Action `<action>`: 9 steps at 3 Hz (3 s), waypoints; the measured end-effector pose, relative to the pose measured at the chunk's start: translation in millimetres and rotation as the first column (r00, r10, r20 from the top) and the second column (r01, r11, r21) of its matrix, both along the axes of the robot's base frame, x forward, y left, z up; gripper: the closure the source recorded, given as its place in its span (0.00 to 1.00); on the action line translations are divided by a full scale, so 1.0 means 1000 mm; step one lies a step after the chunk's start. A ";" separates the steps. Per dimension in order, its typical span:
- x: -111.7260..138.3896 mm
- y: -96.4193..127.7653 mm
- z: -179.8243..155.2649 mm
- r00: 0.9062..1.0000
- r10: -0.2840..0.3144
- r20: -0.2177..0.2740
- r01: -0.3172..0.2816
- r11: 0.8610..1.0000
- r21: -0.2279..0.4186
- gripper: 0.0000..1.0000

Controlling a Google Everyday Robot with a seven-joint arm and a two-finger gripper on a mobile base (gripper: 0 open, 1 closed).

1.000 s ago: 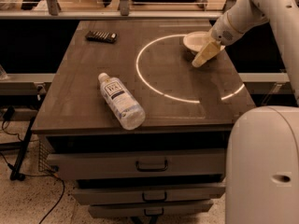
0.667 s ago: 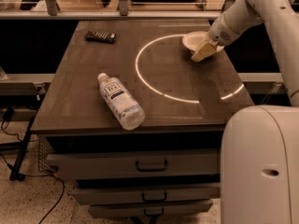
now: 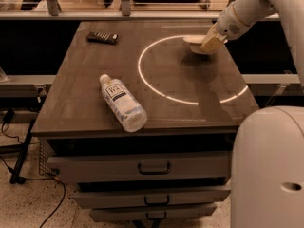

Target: Move paper bowl near blue plastic bottle

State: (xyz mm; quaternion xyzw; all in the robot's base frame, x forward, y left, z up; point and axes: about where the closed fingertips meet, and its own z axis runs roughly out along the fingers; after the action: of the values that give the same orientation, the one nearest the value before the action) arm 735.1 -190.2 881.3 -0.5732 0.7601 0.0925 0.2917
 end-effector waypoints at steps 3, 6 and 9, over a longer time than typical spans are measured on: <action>-0.044 0.087 0.042 0.956 0.241 0.164 -0.250 0.968 0.033 1.00; -0.130 0.169 -0.007 0.910 0.386 0.153 -0.405 0.907 0.116 1.00; -0.146 0.205 -0.030 0.860 0.495 0.125 -0.509 0.852 0.124 0.22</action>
Offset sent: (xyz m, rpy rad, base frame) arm -0.0282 0.0663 0.0249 0.0026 -0.1051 0.2009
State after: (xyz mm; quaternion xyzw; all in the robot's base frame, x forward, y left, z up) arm 589.6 14.4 851.2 -0.7313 0.5609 0.1978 0.3339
